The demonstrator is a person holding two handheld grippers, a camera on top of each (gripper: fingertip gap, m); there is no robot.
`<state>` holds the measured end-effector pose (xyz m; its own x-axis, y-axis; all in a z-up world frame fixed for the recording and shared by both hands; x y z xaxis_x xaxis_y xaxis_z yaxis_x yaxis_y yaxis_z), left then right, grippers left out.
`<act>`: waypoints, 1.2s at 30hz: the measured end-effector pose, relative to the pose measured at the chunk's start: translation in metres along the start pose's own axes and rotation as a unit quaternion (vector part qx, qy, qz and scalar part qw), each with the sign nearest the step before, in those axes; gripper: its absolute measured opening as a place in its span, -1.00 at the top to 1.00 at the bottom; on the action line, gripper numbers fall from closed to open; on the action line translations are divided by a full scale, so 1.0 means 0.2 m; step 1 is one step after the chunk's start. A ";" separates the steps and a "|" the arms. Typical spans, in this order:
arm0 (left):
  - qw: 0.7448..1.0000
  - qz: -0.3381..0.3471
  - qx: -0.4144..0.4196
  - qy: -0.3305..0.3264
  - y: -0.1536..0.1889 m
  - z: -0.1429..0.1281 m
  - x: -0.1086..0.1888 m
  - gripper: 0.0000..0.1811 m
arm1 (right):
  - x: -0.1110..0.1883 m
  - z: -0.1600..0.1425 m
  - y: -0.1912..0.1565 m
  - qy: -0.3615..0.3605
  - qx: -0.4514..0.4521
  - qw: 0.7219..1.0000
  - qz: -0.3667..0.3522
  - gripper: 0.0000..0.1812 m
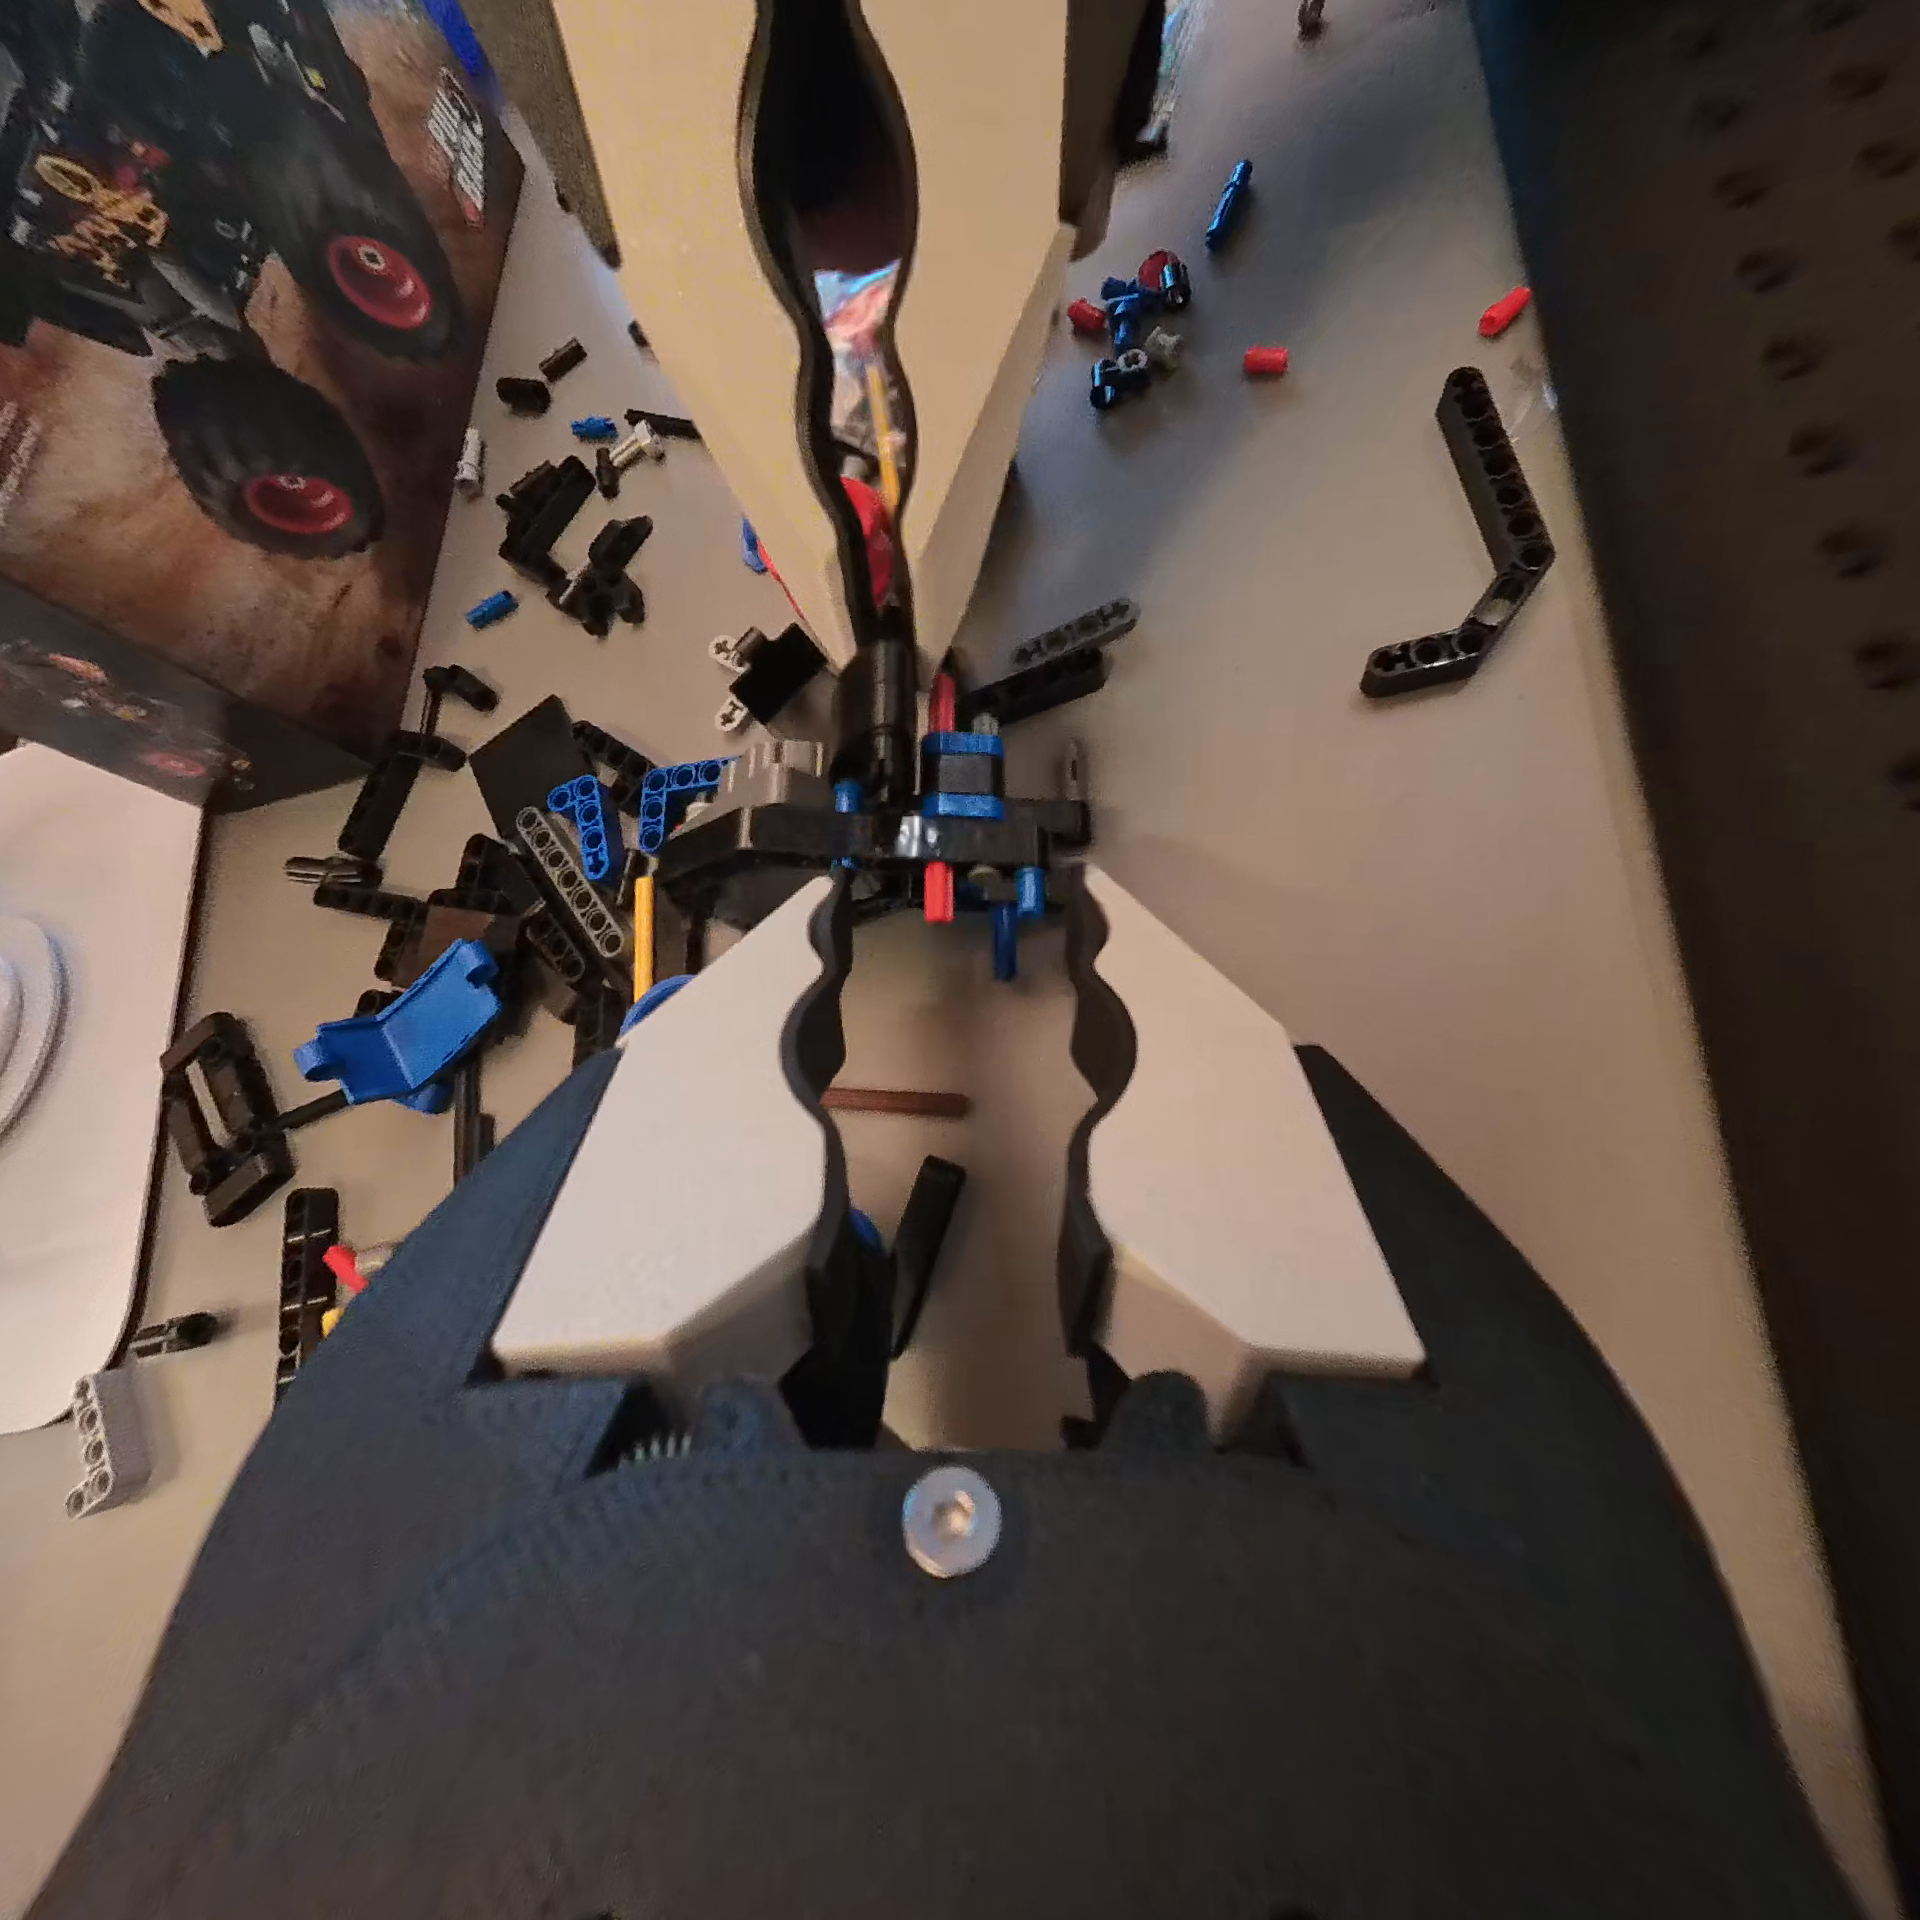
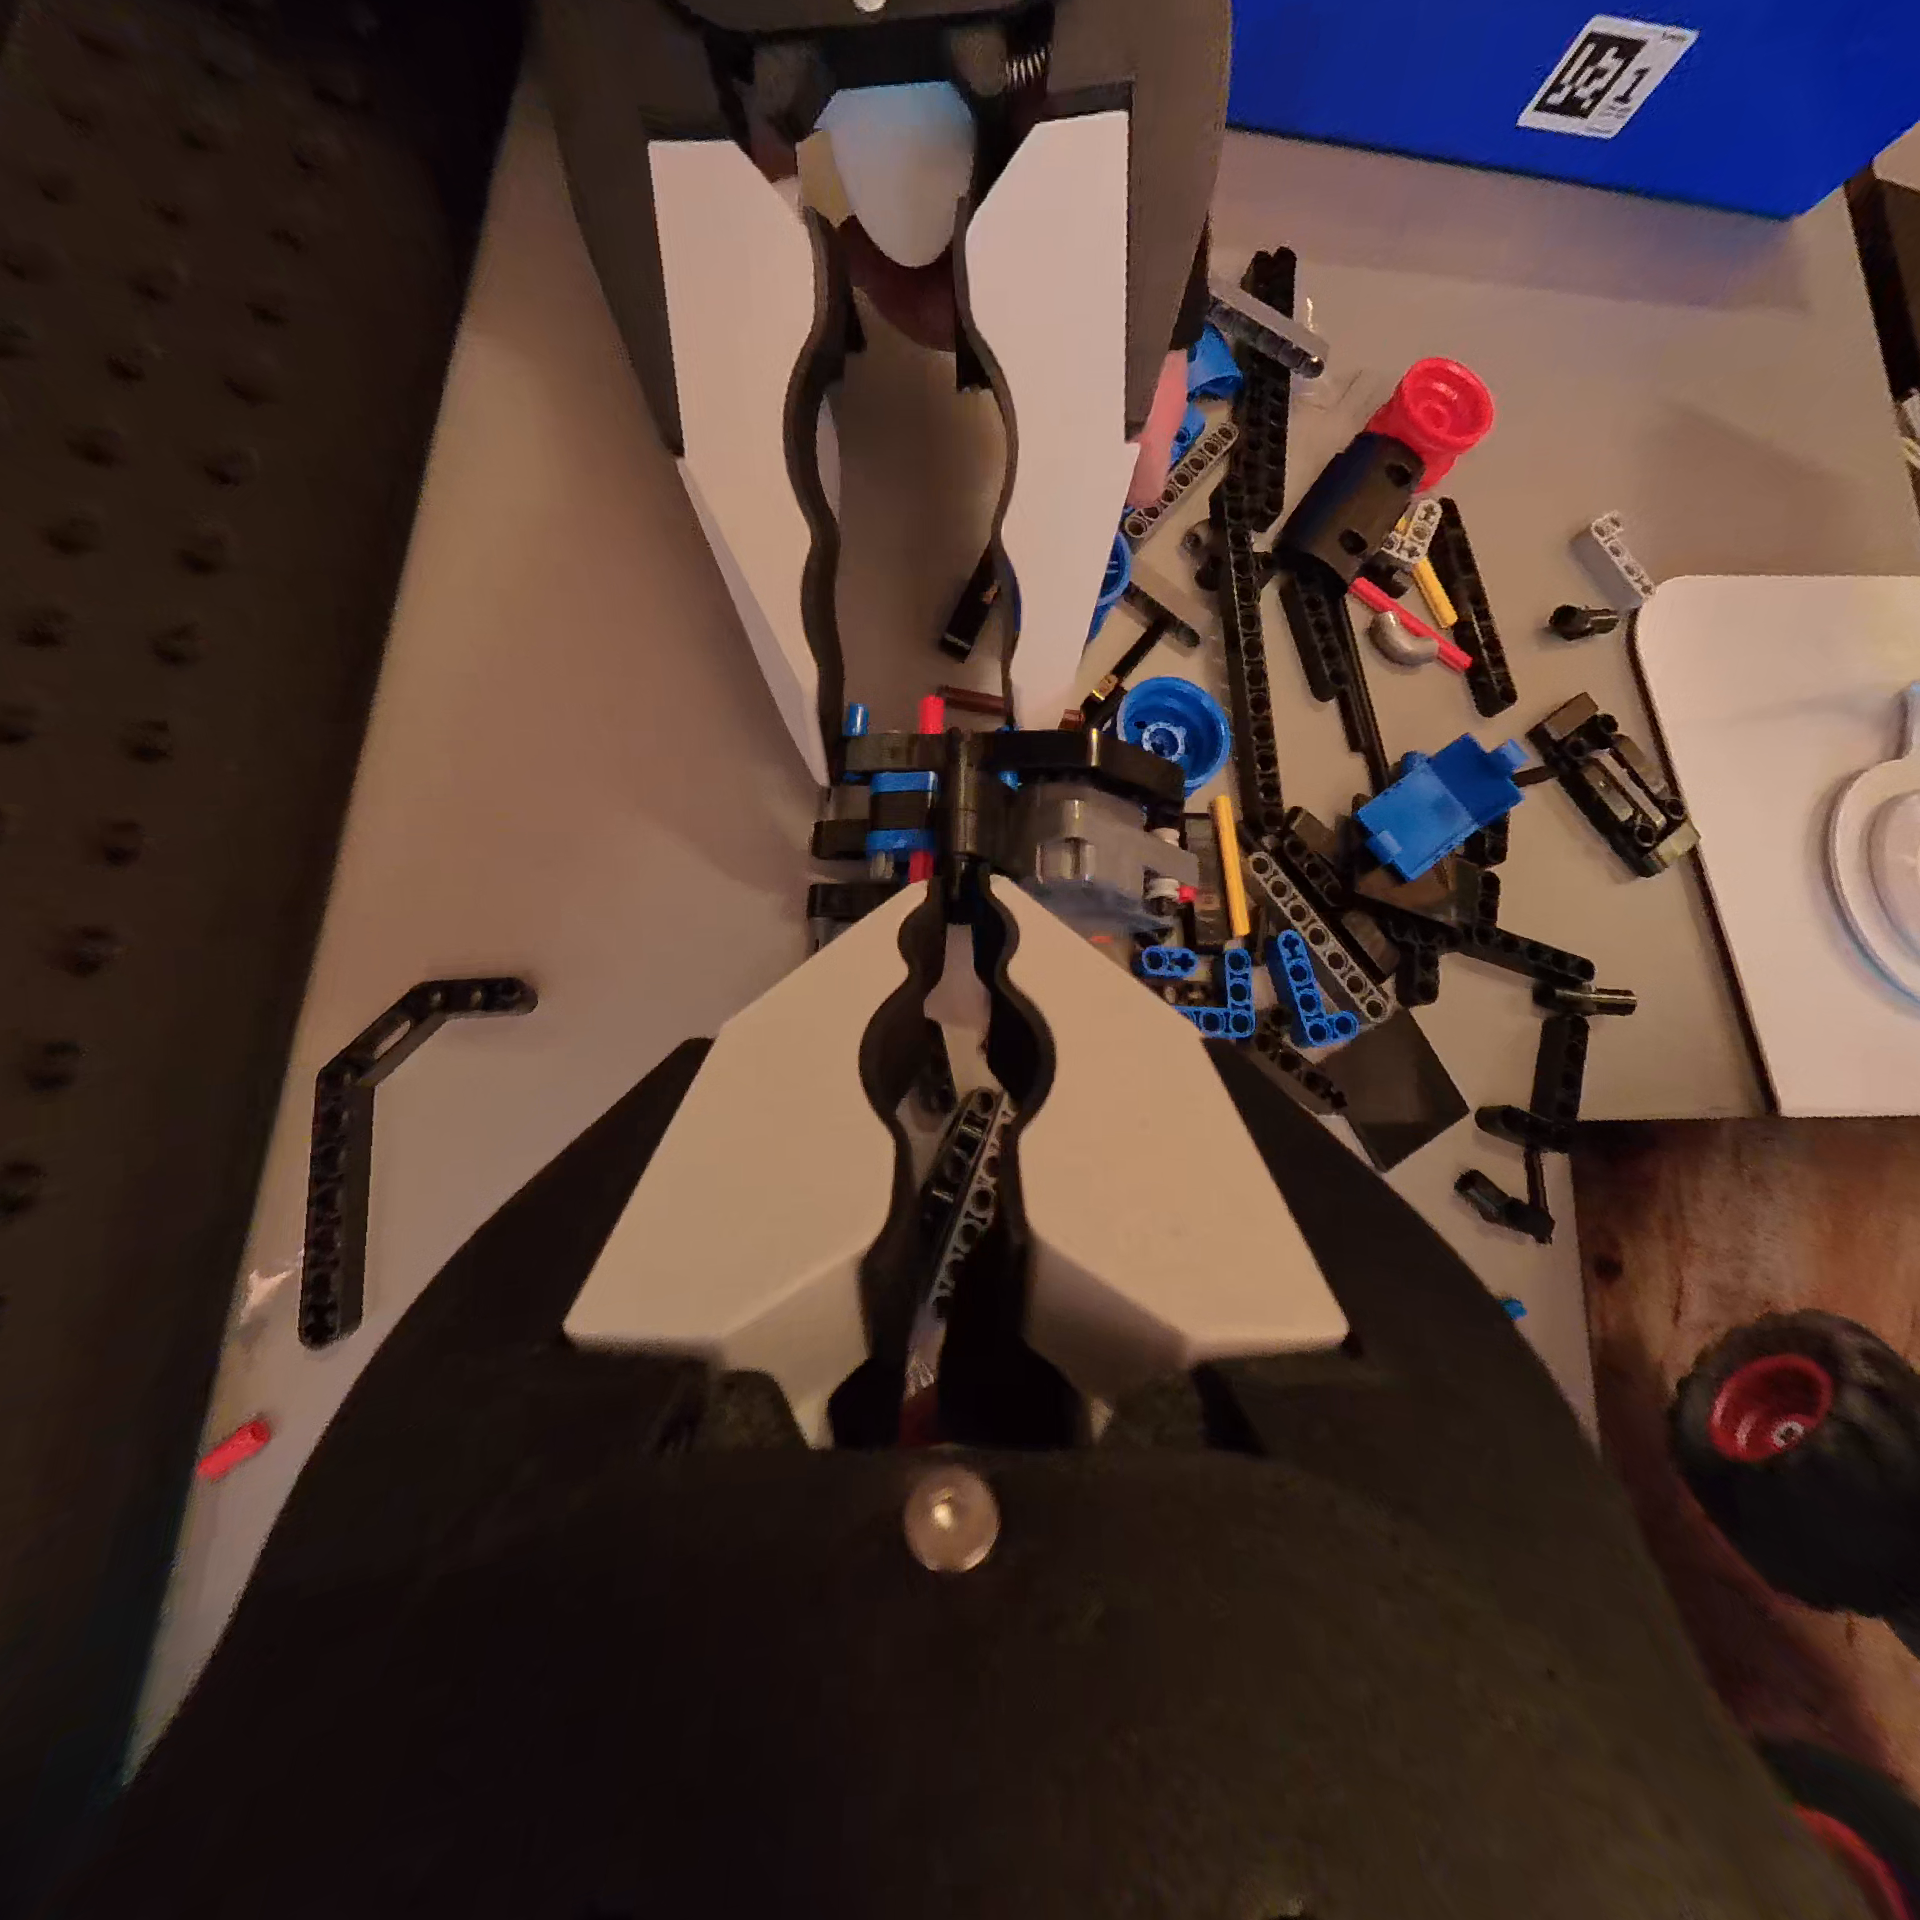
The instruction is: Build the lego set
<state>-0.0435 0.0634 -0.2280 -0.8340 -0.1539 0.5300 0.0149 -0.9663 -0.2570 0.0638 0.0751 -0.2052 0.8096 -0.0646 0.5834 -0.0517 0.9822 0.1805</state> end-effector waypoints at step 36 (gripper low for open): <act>0.998 0.034 -0.002 0.044 -0.04 0.00 0.00 0.36 | 0.01 -0.01 0.01 0.043 -0.041 0.998 -0.014 0.87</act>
<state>-0.0441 0.0717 -0.2264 -0.8767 -0.2001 0.4374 0.0714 -0.9534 -0.2930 0.0670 0.0776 -0.2053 0.8579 -0.0812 0.5073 0.0179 0.9916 0.1284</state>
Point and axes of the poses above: each gripper's, where its closed fingertips meet, x back along the fingers, z out of its top, y = z × x across the jaws, the point moved 6 cm from there along x, back along the fingers, and after that the axes turned 8 degrees about y, right-handed, at the moved point
